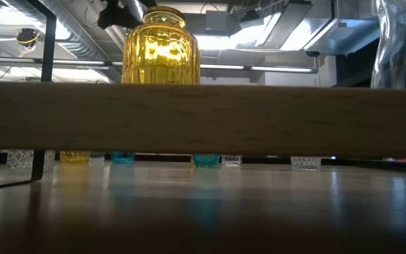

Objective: Sort vases onto shelf
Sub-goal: Put the blue vase on the shelf

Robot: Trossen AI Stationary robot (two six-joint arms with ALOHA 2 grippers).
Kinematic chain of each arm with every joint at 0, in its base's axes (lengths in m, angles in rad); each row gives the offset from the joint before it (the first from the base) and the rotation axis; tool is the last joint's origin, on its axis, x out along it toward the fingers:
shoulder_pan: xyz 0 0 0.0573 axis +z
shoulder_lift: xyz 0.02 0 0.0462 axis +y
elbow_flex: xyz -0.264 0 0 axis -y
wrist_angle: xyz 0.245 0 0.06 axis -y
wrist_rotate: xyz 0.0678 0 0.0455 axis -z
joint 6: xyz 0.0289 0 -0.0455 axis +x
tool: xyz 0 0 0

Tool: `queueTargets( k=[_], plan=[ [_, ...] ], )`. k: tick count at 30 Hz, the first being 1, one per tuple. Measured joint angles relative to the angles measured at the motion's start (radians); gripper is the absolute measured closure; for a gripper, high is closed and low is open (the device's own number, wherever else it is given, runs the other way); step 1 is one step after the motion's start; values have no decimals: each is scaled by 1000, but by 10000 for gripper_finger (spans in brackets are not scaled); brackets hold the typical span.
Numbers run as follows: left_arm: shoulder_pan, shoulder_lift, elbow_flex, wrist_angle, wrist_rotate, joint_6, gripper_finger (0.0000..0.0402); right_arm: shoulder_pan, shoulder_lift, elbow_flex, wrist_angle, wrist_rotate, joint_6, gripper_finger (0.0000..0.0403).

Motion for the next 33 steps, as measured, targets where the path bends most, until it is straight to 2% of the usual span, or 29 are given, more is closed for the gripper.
queueTargets(
  k=[9,26,33],
  plan=[
    [-1,0,0,-12,9,0,113,4,158,145,-178,60,-112,339],
    [-1,0,0,-179,10,0,113,97,329,155,-193,58,-183,339],
    [-1,0,0,-185,10,0,113,131,384,155,-174,45,-197,339]
  ],
)
